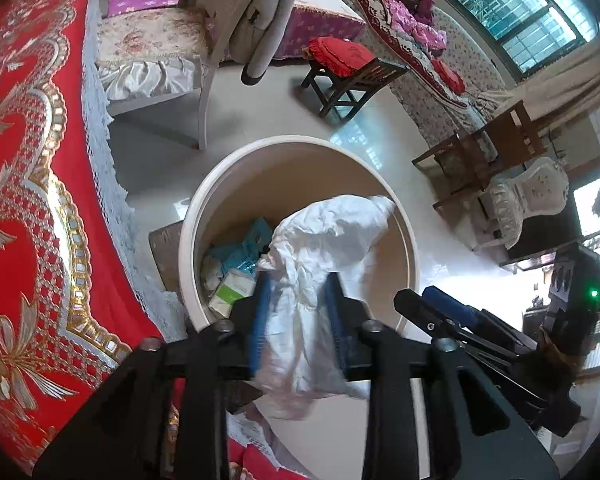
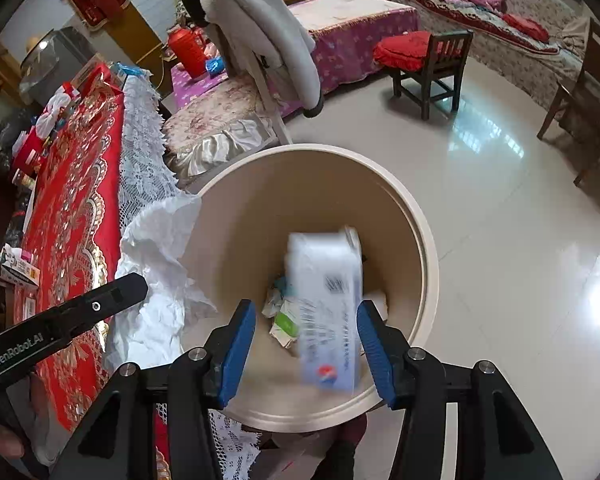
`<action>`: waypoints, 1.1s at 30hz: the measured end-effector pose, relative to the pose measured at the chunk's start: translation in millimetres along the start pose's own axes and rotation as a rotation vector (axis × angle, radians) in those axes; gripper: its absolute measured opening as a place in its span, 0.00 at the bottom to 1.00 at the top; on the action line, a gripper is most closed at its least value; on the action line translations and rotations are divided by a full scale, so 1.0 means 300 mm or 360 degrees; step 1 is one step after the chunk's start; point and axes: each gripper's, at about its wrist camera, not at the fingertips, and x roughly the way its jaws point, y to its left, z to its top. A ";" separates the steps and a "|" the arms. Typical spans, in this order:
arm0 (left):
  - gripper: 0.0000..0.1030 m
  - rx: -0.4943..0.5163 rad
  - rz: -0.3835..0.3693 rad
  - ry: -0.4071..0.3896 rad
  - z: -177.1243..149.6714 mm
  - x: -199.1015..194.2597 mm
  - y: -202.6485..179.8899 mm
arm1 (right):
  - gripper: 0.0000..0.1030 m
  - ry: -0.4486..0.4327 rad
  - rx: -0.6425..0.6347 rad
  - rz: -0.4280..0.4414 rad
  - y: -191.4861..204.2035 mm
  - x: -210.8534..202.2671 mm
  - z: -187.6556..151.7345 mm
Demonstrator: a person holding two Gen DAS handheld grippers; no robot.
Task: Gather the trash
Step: 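Open both tools over the beige bin to drop the tissue and box, then move both open tools back over the remaining boxes on the table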
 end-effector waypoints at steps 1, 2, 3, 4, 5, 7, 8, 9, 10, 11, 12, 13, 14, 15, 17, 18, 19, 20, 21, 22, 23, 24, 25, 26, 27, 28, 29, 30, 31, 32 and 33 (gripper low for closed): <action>0.34 -0.0010 -0.0011 0.0002 0.001 0.001 0.004 | 0.49 0.0003 -0.0001 -0.0001 0.000 0.001 -0.001; 0.35 -0.0019 -0.0017 0.0003 0.000 0.000 0.007 | 0.50 0.0006 0.0001 0.0001 0.001 0.002 -0.001; 0.35 -0.0022 -0.0013 0.0001 -0.001 -0.003 0.010 | 0.50 0.0010 0.0001 0.0005 0.003 0.002 0.000; 0.35 -0.0023 -0.0010 -0.0001 -0.002 -0.006 0.011 | 0.50 0.0012 -0.0002 0.0007 0.006 0.002 -0.001; 0.35 -0.0023 -0.0007 -0.0005 -0.003 -0.010 0.012 | 0.50 0.0014 -0.0007 0.0007 0.011 0.002 -0.002; 0.35 -0.0024 0.0003 -0.0013 -0.006 -0.020 0.014 | 0.50 0.0016 -0.0017 0.0009 0.019 0.000 -0.001; 0.35 -0.0025 0.0008 -0.0019 -0.007 -0.027 0.017 | 0.50 0.0016 -0.0022 0.0012 0.023 0.000 0.000; 0.35 -0.0026 0.0015 -0.0028 -0.008 -0.034 0.022 | 0.50 0.0017 -0.0026 0.0014 0.028 -0.001 -0.001; 0.35 -0.0026 0.0026 -0.0036 -0.009 -0.042 0.026 | 0.50 0.0017 -0.0031 0.0015 0.034 -0.002 0.000; 0.35 -0.0027 0.0038 -0.0046 -0.011 -0.048 0.030 | 0.50 0.0017 -0.0036 0.0016 0.039 -0.002 0.000; 0.35 -0.0029 0.0054 -0.0060 -0.012 -0.061 0.039 | 0.50 0.0017 -0.0041 0.0018 0.047 -0.001 0.001; 0.35 -0.0030 0.0062 -0.0070 -0.014 -0.069 0.044 | 0.50 0.0018 -0.0047 0.0021 0.053 0.000 0.002; 0.35 -0.0032 0.0071 -0.0081 -0.014 -0.078 0.052 | 0.50 0.0018 -0.0055 0.0027 0.065 0.000 0.003; 0.35 -0.0034 0.0088 -0.0100 -0.017 -0.093 0.064 | 0.50 0.0017 -0.0062 0.0031 0.075 0.000 0.004; 0.35 -0.0040 0.0117 -0.0128 -0.023 -0.117 0.085 | 0.50 0.0013 -0.0088 0.0039 0.106 0.000 0.007; 0.35 -0.0045 0.0129 -0.0140 -0.025 -0.130 0.096 | 0.50 0.0011 -0.0100 0.0043 0.120 -0.001 0.009; 0.35 -0.0051 0.0138 -0.0150 -0.030 -0.140 0.108 | 0.50 0.0009 -0.0112 0.0047 0.135 -0.001 0.010; 0.35 -0.0057 0.0148 -0.0160 -0.034 -0.152 0.119 | 0.50 0.0007 -0.0127 0.0053 0.153 -0.001 0.012; 0.35 -0.0069 0.0163 -0.0176 -0.038 -0.170 0.141 | 0.50 0.0004 -0.0143 0.0061 0.174 -0.002 0.014; 0.35 -0.0078 0.0173 -0.0188 -0.041 -0.183 0.155 | 0.50 0.0001 -0.0159 0.0069 0.194 -0.001 0.016; 0.35 -0.0090 0.0183 -0.0200 -0.045 -0.197 0.172 | 0.50 -0.0001 -0.0177 0.0077 0.216 -0.001 0.017; 0.35 -0.0106 0.0195 -0.0214 -0.052 -0.216 0.195 | 0.50 -0.0002 -0.0199 0.0086 0.244 0.000 0.018; 0.35 -0.0119 0.0205 -0.0224 -0.056 -0.230 0.215 | 0.50 -0.0002 -0.0217 0.0095 0.266 0.002 0.020; 0.35 -0.0132 0.0214 -0.0234 -0.061 -0.244 0.235 | 0.50 -0.0001 -0.0238 0.0105 0.292 0.005 0.022; 0.35 -0.0155 0.0229 -0.0251 -0.071 -0.267 0.266 | 0.50 0.0002 -0.0263 0.0116 0.322 0.008 0.021; 0.35 -0.0176 0.0242 -0.0264 -0.079 -0.286 0.293 | 0.50 0.0006 -0.0285 0.0124 0.348 0.013 0.021; 0.35 -0.0192 0.0251 -0.0272 -0.084 -0.299 0.315 | 0.50 0.0012 -0.0316 0.0136 0.385 0.020 0.021; 0.35 -0.0225 0.0269 -0.0289 -0.096 -0.325 0.352 | 0.50 0.0017 -0.0336 0.0146 0.410 0.027 0.020; 0.35 -0.0248 0.0281 -0.0298 -0.103 -0.342 0.381 | 0.50 0.0024 -0.0358 0.0156 0.440 0.035 0.019; 0.35 -0.0272 0.0294 -0.0308 -0.112 -0.362 0.412 | 0.50 0.0036 -0.0389 0.0170 0.482 0.047 0.018; 0.35 -0.0302 0.0311 -0.0321 -0.125 -0.384 0.451 | 0.50 0.0043 -0.0413 0.0180 0.513 0.055 0.016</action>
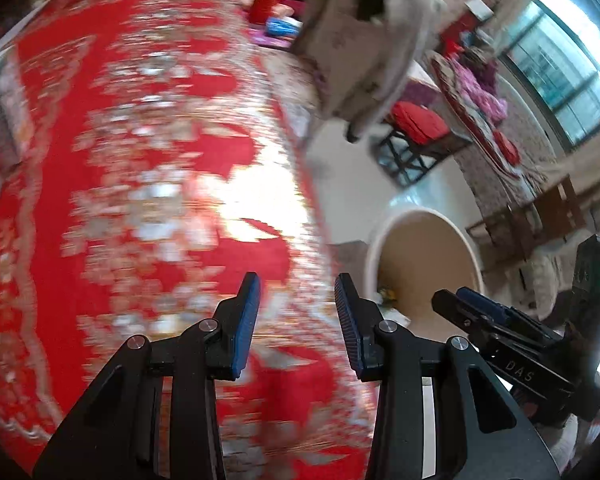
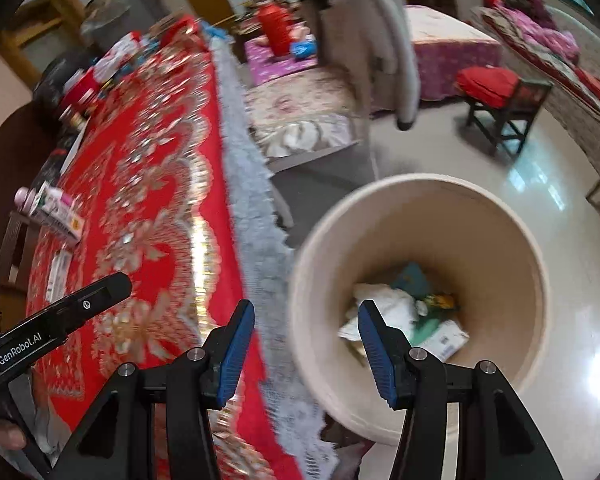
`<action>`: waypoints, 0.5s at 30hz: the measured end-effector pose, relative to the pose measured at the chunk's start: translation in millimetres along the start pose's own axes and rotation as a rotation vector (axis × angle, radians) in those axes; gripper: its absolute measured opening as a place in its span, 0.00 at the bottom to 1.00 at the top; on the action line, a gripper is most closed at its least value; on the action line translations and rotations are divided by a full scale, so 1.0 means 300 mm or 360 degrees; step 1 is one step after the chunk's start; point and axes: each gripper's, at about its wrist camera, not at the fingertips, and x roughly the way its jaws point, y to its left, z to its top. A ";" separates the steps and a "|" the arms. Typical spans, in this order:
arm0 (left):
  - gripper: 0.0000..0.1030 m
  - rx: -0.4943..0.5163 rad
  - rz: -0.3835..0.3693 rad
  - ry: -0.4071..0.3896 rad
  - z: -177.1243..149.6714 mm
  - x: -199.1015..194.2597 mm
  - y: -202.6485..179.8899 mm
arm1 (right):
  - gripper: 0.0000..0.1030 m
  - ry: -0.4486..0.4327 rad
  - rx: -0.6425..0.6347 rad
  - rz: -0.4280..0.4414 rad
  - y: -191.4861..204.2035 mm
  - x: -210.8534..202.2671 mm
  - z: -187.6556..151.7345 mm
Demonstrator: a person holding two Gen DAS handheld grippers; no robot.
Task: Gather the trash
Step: 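Move both open tools back over the remaining boxes on the table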
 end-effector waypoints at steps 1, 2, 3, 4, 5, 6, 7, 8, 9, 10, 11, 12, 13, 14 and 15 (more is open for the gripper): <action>0.35 -0.0035 0.0026 -0.0016 0.000 -0.019 0.050 | 0.50 0.0006 -0.0025 0.0011 0.031 0.012 0.008; 0.35 -0.0061 0.0045 -0.0027 -0.001 -0.033 0.084 | 0.50 0.0012 -0.0053 0.0023 0.064 0.024 0.015; 0.35 -0.0097 0.0069 -0.0039 0.000 -0.049 0.135 | 0.50 0.0019 -0.0093 0.0043 0.114 0.040 0.025; 0.35 -0.0138 0.0095 -0.0051 -0.002 -0.067 0.189 | 0.50 0.0024 -0.0114 0.0055 0.143 0.049 0.030; 0.35 -0.0177 0.0118 -0.0062 -0.004 -0.085 0.239 | 0.50 0.0031 -0.0148 0.0075 0.190 0.066 0.038; 0.35 -0.0221 0.0143 -0.0075 -0.005 -0.104 0.296 | 0.50 0.0036 -0.0172 0.0089 0.224 0.078 0.045; 0.35 -0.0251 0.0162 -0.0085 -0.005 -0.117 0.335 | 0.50 0.0043 -0.0199 0.0104 0.262 0.092 0.050; 0.35 -0.0278 0.0181 -0.0094 -0.007 -0.130 0.372 | 0.50 0.0053 -0.0227 0.0122 0.305 0.108 0.055; 0.35 -0.0313 0.0212 -0.0108 -0.007 -0.151 0.435 | 0.50 0.0061 -0.0249 0.0134 0.339 0.121 0.058; 0.36 -0.0332 0.0231 -0.0116 -0.005 -0.164 0.469 | 0.50 0.0072 -0.0276 0.0149 0.380 0.137 0.063; 0.36 -0.0354 0.0251 -0.0126 -0.004 -0.180 0.513 | 0.50 0.0078 -0.0292 0.0158 0.404 0.145 0.063; 0.36 -0.0380 0.0272 -0.0138 -0.003 -0.195 0.558 | 0.50 0.0086 -0.0315 0.0170 0.441 0.159 0.066; 0.41 -0.0411 0.0291 -0.0150 0.000 -0.211 0.608 | 0.50 0.0093 -0.0333 0.0179 0.472 0.172 0.068; 0.45 -0.0434 0.0301 -0.0162 0.000 -0.225 0.641 | 0.51 0.0102 -0.0351 0.0189 0.505 0.184 0.070; 0.48 -0.0461 0.0307 -0.0177 0.003 -0.238 0.685 | 0.51 0.0109 -0.0369 0.0199 0.540 0.197 0.073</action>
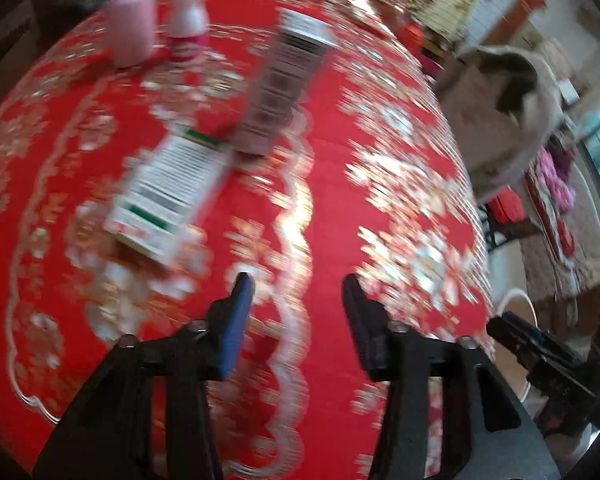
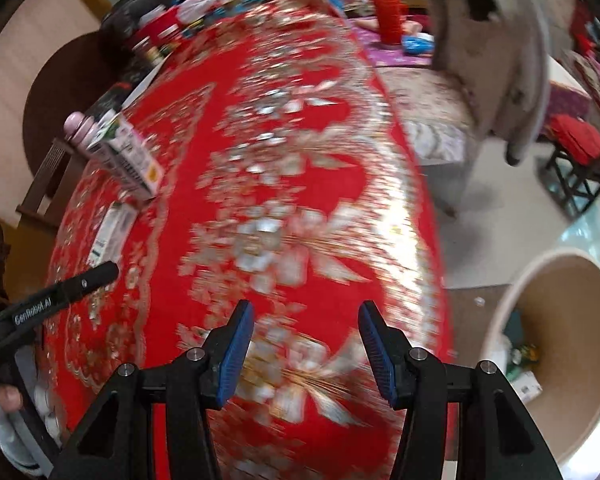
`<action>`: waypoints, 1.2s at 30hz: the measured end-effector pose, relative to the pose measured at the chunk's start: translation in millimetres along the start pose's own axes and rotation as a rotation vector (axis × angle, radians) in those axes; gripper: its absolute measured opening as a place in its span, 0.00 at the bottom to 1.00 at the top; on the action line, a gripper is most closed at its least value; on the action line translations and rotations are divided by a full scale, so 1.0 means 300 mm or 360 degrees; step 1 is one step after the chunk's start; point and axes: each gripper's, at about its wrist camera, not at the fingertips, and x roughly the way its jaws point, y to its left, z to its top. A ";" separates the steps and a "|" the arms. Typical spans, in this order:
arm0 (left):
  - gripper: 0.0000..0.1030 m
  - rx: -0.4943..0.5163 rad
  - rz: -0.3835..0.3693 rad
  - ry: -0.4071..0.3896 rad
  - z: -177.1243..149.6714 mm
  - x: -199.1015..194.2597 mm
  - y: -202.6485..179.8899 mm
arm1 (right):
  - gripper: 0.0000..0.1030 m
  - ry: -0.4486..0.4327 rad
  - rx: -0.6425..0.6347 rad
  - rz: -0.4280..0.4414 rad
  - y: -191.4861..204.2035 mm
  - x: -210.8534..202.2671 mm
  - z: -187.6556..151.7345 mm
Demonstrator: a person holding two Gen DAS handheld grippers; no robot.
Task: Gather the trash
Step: 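Move both open tools back over the remaining boxes on the table, then grasp the watermelon frost box with the left tool while the right grasps the milk carton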
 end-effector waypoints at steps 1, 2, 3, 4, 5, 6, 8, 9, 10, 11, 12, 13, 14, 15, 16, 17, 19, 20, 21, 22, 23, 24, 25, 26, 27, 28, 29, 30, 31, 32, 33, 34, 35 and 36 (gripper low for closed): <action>0.49 -0.0028 0.0012 -0.0012 0.019 -0.005 0.042 | 0.51 0.0004 -0.0014 0.0007 0.027 0.012 0.011; 0.49 -0.0042 0.0027 -0.0016 0.031 -0.006 0.074 | 0.51 0.0006 -0.0029 0.0013 0.053 0.025 0.024; 0.49 -0.0061 0.0045 -0.0019 0.053 -0.004 0.114 | 0.51 0.0006 -0.0043 0.0021 0.084 0.038 0.041; 0.49 -0.0071 0.0053 -0.0021 0.063 -0.003 0.137 | 0.51 0.0005 -0.0052 0.0029 0.107 0.046 0.057; 0.49 -0.0078 0.0059 -0.0021 0.074 0.001 0.164 | 0.51 0.0000 -0.0061 0.0040 0.132 0.055 0.075; 0.49 -0.0078 0.0069 -0.0019 0.085 0.004 0.187 | 0.51 -0.0010 -0.0068 0.0056 0.167 0.065 0.103; 0.49 -0.0075 0.0076 -0.0012 0.096 0.005 0.209 | 0.51 -0.0032 -0.0070 0.0090 0.218 0.070 0.148; 0.49 -0.0076 0.0075 -0.0006 0.101 0.007 0.225 | 0.51 -0.0052 -0.0071 0.0121 0.251 0.068 0.184; 0.49 -0.0077 0.0073 -0.0002 0.099 0.004 0.238 | 0.51 -0.0071 -0.0074 0.0145 0.279 0.065 0.213; 0.49 -0.0077 0.0072 0.0003 0.104 0.008 0.248 | 0.51 -0.0105 -0.0083 0.0176 0.319 0.058 0.255; 0.49 -0.0078 0.0068 0.0009 0.106 0.007 0.255 | 0.51 -0.0129 -0.0091 0.0196 0.348 0.053 0.284; 0.49 -0.0079 0.0061 0.0015 0.111 0.010 0.266 | 0.51 -0.0153 -0.0101 0.0218 0.380 0.049 0.314; 0.49 -0.0081 0.0056 0.0019 0.115 0.013 0.276 | 0.58 -0.0172 -0.0112 0.0238 0.414 0.048 0.345; 0.49 -0.0084 0.0051 0.0021 0.118 0.010 0.277 | 0.62 -0.0195 -0.0127 0.0254 0.455 0.049 0.379; 0.49 -0.0086 0.0045 0.0023 0.121 0.009 0.283 | 0.65 -0.0210 -0.0141 0.0263 0.488 0.049 0.401; 0.49 -0.0087 0.0039 0.0024 0.123 0.008 0.288 | 0.65 -0.0220 -0.0165 0.0277 0.532 0.054 0.432; 0.49 -0.0092 0.0029 0.0025 0.127 0.005 0.294 | 0.65 -0.0219 -0.0196 0.0298 0.586 0.076 0.469; 0.49 -0.0094 0.0024 0.0026 0.129 0.005 0.297 | 0.65 -0.0205 -0.0212 0.0301 0.612 0.095 0.484; 0.49 -0.0095 0.0016 0.0030 0.130 0.006 0.299 | 0.65 -0.0177 -0.0230 0.0290 0.637 0.124 0.497; 0.49 -0.0092 0.0011 0.0033 0.131 0.007 0.300 | 0.65 -0.0157 -0.0241 0.0280 0.652 0.144 0.504; 0.49 -0.0089 0.0006 0.0035 0.132 0.009 0.300 | 0.65 -0.0135 -0.0251 0.0267 0.663 0.168 0.511; 0.49 -0.0087 0.0001 0.0037 0.133 0.010 0.300 | 0.65 -0.0110 -0.0256 0.0247 0.668 0.190 0.518; 0.49 -0.0089 -0.0003 0.0039 0.134 0.011 0.302 | 0.65 -0.0096 -0.0252 0.0229 0.662 0.204 0.523; 0.49 -0.0091 -0.0007 0.0041 0.135 0.013 0.302 | 0.65 -0.0088 -0.0238 0.0206 0.650 0.213 0.524; 0.49 -0.0091 -0.0011 0.0045 0.136 0.016 0.304 | 0.65 -0.0086 -0.0209 0.0185 0.627 0.218 0.521; 0.49 -0.0090 -0.0011 0.0049 0.137 0.020 0.303 | 0.65 -0.0088 -0.0169 0.0198 0.598 0.214 0.517; 0.49 -0.0089 -0.0011 0.0051 0.138 0.023 0.303 | 0.65 -0.0088 -0.0141 0.0210 0.576 0.213 0.515; 0.49 -0.0087 -0.0011 0.0057 0.140 0.030 0.300 | 0.65 -0.0094 -0.0099 0.0217 0.542 0.206 0.512; 0.49 -0.0087 -0.0008 0.0054 0.141 0.033 0.298 | 0.65 -0.0102 -0.0071 0.0200 0.514 0.197 0.508; 0.49 -0.0085 -0.0004 0.0046 0.143 0.034 0.295 | 0.65 -0.0108 -0.0055 0.0175 0.492 0.187 0.504; 0.49 -0.0084 -0.0009 0.0044 0.146 0.037 0.291 | 0.65 -0.0109 -0.0036 0.0140 0.461 0.176 0.498; 0.49 -0.0082 -0.0010 0.0041 0.149 0.039 0.288 | 0.65 -0.0101 -0.0022 0.0117 0.437 0.171 0.492; 0.49 -0.0077 -0.0010 0.0041 0.152 0.042 0.285 | 0.65 -0.0088 -0.0007 0.0106 0.411 0.171 0.484; 0.49 -0.0063 -0.0005 0.0039 0.156 0.045 0.280 | 0.65 -0.0077 0.0012 0.0103 0.379 0.170 0.473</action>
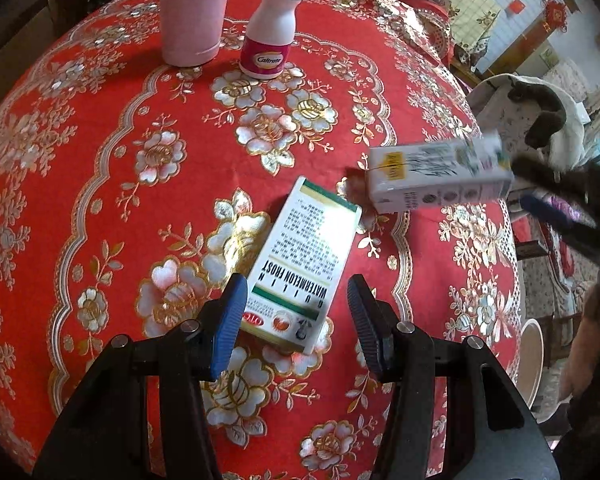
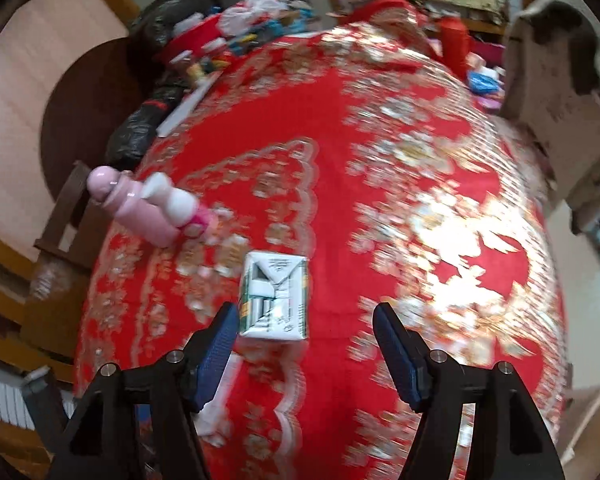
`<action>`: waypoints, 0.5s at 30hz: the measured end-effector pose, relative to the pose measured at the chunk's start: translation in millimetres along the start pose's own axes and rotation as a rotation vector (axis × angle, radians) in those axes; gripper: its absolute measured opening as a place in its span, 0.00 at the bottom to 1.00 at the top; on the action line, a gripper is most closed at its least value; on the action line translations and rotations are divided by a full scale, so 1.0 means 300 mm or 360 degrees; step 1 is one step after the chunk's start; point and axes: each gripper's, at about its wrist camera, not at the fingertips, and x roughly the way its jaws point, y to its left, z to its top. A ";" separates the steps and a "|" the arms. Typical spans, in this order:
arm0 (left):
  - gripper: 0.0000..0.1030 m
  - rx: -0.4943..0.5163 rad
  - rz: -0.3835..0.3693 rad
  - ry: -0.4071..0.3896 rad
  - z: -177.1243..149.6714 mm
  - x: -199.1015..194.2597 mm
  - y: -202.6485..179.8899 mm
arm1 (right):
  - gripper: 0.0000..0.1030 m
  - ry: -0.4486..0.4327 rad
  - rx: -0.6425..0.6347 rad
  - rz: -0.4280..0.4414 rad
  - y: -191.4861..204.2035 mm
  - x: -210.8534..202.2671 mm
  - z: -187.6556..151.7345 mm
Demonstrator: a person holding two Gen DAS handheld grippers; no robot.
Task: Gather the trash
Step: 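Grasp the watermelon frost box with the left tool while the right grasps the milk carton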
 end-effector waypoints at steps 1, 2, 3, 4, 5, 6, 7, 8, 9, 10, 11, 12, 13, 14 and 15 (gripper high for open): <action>0.49 0.0011 0.0006 -0.0003 0.002 0.002 -0.004 | 0.65 0.0008 0.0015 -0.0008 -0.026 0.000 -0.011; 0.49 0.0022 0.0016 -0.0007 0.005 0.005 -0.006 | 0.65 0.0018 0.0028 -0.0018 -0.052 0.000 -0.022; 0.49 0.0034 0.0029 -0.0014 0.007 0.008 -0.010 | 0.65 0.0028 0.0041 -0.0023 -0.073 0.005 -0.031; 0.50 0.0050 0.0043 -0.0020 0.011 0.013 -0.014 | 0.65 0.0034 0.0053 -0.0023 -0.088 0.009 -0.036; 0.51 0.0061 0.0052 -0.0022 0.017 0.018 -0.019 | 0.65 0.0043 0.0074 -0.0021 -0.109 0.016 -0.042; 0.51 0.0066 0.0056 -0.0020 0.021 0.024 -0.022 | 0.65 0.0047 0.0083 -0.0019 -0.122 0.021 -0.042; 0.51 0.0068 0.0055 -0.0016 0.027 0.031 -0.024 | 0.65 0.0046 0.0087 -0.0018 -0.131 0.026 -0.040; 0.51 0.0066 0.0053 -0.0011 0.032 0.037 -0.025 | 0.65 0.0037 0.0087 -0.0017 -0.137 0.028 -0.033; 0.51 0.0059 0.0055 -0.0006 0.038 0.043 -0.022 | 0.65 0.0018 0.0087 -0.0020 -0.141 0.029 -0.020; 0.51 0.0054 0.0056 -0.0003 0.041 0.046 -0.020 | 0.65 0.0004 0.0087 -0.0025 -0.144 0.032 -0.007; 0.51 0.0046 0.0055 -0.0002 0.040 0.047 -0.016 | 0.65 -0.0004 0.0084 -0.0033 -0.144 0.037 0.006; 0.51 0.0033 0.0053 0.0001 0.044 0.049 -0.012 | 0.65 -0.0015 0.0066 -0.0061 -0.140 0.049 0.026; 0.51 0.0027 0.0052 0.0002 0.043 0.048 -0.010 | 0.65 -0.0020 0.0048 -0.0091 -0.136 0.060 0.039; 0.51 0.0021 0.0050 0.0003 0.043 0.048 -0.007 | 0.65 -0.0021 0.0010 -0.0148 -0.130 0.081 0.062; 0.51 0.0017 0.0049 0.0004 0.040 0.045 -0.003 | 0.65 -0.0019 -0.0020 -0.0194 -0.126 0.102 0.079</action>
